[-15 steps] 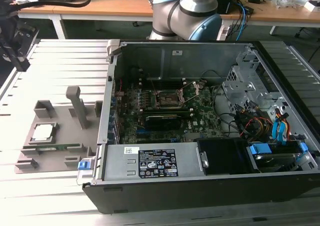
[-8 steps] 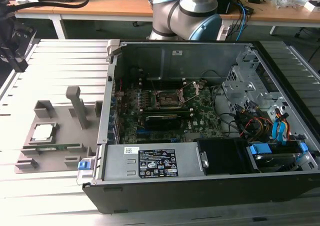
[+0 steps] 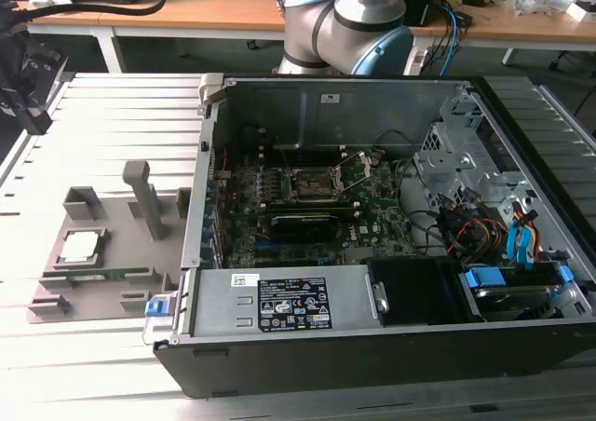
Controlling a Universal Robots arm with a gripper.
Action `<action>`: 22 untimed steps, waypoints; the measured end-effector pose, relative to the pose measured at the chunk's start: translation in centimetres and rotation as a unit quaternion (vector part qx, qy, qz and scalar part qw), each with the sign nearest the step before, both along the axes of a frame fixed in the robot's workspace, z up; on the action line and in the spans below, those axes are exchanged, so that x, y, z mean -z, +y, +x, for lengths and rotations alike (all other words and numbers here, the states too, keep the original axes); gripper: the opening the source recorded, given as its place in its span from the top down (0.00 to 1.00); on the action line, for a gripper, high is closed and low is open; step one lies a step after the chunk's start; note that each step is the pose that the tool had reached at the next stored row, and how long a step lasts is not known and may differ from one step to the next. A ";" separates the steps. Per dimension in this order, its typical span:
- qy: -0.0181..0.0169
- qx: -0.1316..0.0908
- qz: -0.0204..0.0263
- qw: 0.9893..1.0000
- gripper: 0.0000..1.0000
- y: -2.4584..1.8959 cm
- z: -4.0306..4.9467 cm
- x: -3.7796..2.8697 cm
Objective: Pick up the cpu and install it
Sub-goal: 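Pick up the cpu and move it towards the insertion slot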
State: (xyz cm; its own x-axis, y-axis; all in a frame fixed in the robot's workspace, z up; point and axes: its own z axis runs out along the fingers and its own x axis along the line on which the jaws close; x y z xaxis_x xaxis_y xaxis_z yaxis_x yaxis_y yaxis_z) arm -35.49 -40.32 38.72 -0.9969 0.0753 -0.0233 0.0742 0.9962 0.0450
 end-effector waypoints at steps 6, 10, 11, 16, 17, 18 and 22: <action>0.000 0.000 0.000 1.000 0.58 -0.01 -0.02 0.01; 0.000 0.000 0.000 1.000 0.52 -0.02 -0.03 0.01; 0.000 0.000 0.000 1.000 0.44 -0.02 -0.03 0.02; -0.001 -0.045 -0.025 0.999 0.44 -0.02 -0.03 0.03; -0.001 -0.058 -0.025 0.998 0.44 0.00 -0.04 0.03; -0.001 -0.059 -0.025 0.998 0.44 0.00 -0.04 0.03; -0.001 -0.059 -0.025 0.998 0.43 0.00 -0.04 0.03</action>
